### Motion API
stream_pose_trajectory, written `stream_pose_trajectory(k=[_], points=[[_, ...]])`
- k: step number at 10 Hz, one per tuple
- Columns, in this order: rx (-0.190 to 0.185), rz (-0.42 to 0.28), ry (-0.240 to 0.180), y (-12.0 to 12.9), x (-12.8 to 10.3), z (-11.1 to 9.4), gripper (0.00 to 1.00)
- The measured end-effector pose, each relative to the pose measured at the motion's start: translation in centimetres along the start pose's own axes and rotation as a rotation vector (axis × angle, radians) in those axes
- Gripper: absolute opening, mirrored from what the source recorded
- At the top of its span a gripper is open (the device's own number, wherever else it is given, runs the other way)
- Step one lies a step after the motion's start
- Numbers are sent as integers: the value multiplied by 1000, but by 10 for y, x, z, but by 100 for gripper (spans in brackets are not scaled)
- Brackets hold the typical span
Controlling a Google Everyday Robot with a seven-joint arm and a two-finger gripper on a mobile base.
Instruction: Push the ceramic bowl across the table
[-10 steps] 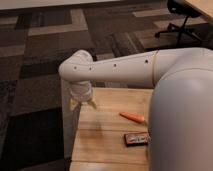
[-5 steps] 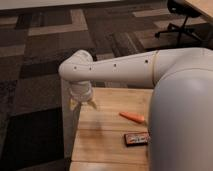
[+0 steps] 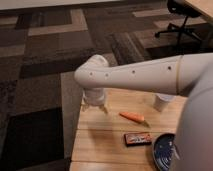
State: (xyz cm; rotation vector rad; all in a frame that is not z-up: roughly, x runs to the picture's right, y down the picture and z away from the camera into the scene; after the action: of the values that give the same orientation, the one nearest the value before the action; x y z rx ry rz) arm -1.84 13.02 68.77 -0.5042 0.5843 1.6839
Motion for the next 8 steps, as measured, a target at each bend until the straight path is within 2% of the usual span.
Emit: stream_pose_trajectory(k=[3, 8], points=[[47, 121, 18, -79, 33, 8, 65], [45, 121, 19, -78, 34, 9, 65]])
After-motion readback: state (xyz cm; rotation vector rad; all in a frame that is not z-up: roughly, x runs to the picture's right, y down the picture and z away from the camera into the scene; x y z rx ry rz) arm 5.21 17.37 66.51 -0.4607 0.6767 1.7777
